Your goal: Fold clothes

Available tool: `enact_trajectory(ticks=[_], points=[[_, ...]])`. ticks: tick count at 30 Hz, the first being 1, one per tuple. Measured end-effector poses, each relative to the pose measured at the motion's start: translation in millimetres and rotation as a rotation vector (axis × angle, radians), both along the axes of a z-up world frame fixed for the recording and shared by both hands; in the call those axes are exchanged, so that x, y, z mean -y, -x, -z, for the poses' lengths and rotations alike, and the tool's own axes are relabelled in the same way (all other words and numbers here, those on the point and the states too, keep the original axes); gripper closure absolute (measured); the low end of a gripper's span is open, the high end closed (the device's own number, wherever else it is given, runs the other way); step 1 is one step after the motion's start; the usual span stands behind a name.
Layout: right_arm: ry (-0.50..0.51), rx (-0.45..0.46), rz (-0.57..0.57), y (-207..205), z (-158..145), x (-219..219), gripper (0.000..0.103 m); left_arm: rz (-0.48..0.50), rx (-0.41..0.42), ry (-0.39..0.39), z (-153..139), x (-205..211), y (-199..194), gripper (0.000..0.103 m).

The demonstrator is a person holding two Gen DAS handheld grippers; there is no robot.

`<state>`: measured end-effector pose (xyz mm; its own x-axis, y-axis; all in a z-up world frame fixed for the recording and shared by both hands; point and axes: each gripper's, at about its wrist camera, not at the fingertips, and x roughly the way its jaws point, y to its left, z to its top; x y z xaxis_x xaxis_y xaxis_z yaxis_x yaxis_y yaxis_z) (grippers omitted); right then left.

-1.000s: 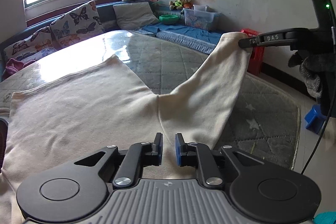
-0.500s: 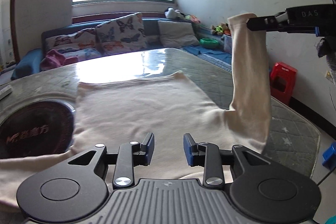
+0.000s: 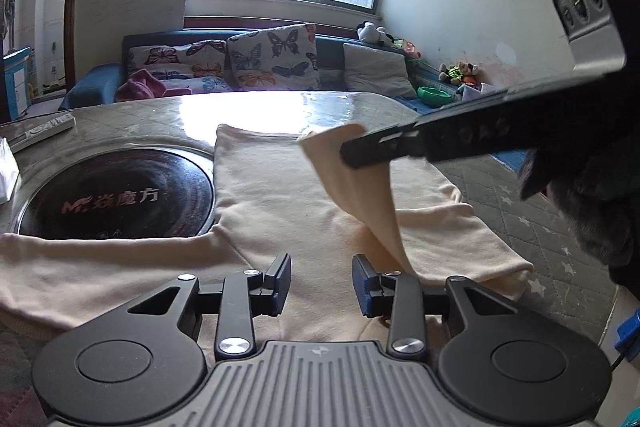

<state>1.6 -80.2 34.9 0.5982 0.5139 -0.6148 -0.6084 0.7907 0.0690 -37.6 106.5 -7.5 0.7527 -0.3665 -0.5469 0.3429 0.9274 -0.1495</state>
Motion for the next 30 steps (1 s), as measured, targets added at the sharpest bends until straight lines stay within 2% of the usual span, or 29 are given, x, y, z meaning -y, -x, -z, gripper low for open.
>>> enact_trajectory(ticks=[4, 6, 9, 17, 23, 25, 30], points=[[0.010, -0.015, -0.014, 0.2, 5.5, -2.7, 0.082, -0.009, -0.011, -0.006, 1.5, 1.0, -1.2, 0.066], [0.008, -0.005, 0.004, 1.9, 4.3, 4.5, 0.080, -0.013, -0.012, -0.010, 1.8, 1.9, -3.4, 0.065], [0.018, 0.006, 0.035, 8.2, 2.7, 23.2, 0.068, -0.023, -0.013, -0.010, 1.8, 0.9, -6.6, 0.065], [0.105, -0.064, 0.116, 38.5, 35.0, 85.7, 0.068, 0.003, -0.020, -0.009, 2.2, 14.2, -19.5, 0.067], [0.109, -0.115, 0.192, 45.8, 61.4, 110.9, 0.067, -0.007, -0.071, -0.047, 13.9, 23.6, -33.0, 0.067], [0.076, -0.129, 0.202, 45.5, 62.2, 119.9, 0.067, -0.016, -0.091, -0.052, 17.1, 21.5, -37.6, 0.067], [0.057, -0.055, 0.180, 29.6, 46.8, 116.1, 0.067, -0.021, -0.080, -0.031, 9.8, 25.6, -47.4, 0.068]])
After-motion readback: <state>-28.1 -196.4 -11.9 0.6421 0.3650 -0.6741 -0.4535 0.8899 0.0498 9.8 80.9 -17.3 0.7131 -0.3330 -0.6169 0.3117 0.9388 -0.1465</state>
